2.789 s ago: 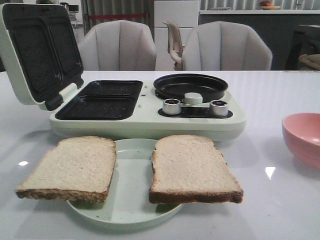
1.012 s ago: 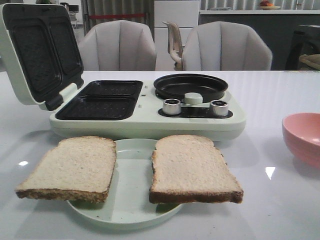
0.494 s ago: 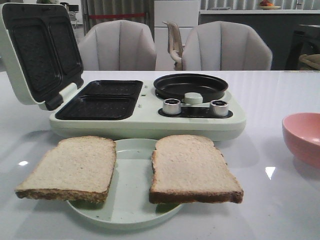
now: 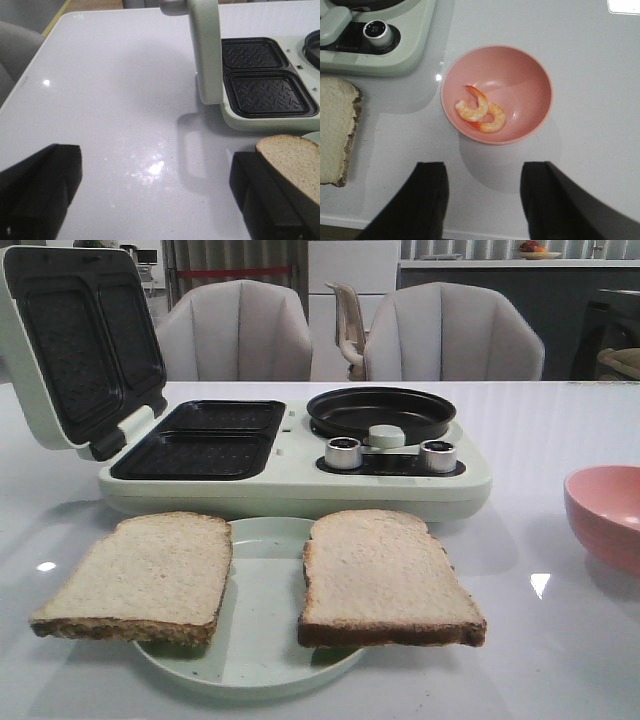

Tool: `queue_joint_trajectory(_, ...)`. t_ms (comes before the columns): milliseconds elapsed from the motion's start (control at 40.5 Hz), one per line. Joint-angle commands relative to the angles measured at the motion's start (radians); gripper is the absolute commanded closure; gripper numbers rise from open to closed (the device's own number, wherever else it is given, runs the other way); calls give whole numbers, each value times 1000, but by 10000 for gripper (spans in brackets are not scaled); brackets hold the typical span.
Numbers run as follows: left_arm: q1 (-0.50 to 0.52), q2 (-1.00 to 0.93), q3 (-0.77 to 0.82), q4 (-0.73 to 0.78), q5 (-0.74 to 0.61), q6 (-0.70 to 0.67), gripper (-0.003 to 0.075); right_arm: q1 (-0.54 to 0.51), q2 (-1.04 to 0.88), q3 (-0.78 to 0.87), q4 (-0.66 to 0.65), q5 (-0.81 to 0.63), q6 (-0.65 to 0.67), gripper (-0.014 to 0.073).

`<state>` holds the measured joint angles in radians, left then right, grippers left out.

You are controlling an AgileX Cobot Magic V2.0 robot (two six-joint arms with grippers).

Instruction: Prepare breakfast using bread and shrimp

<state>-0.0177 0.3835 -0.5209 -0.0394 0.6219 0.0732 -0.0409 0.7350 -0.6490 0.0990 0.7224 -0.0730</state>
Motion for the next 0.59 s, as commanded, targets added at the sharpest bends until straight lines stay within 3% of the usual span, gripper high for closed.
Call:
queue_joint_trajectory(0, -10, 42, -26, 4, -71, 4, 57, -5, 0, -26, 5, -57, -4, 129)
queue_joint_trajectory(148, -96, 101, -26, 4, -79, 56, 57, -5, 0, -26, 5, -57, -4, 129)
queue_joint_trajectory(346, -318, 190, -20, 16, -83, 218, 89, -5, 0, -26, 5, -57, -4, 129)
queue_joint_trajectory(568, -537, 319, 62, 195, -172, 231, 118, -5, 0, -26, 5, -57, -4, 129)
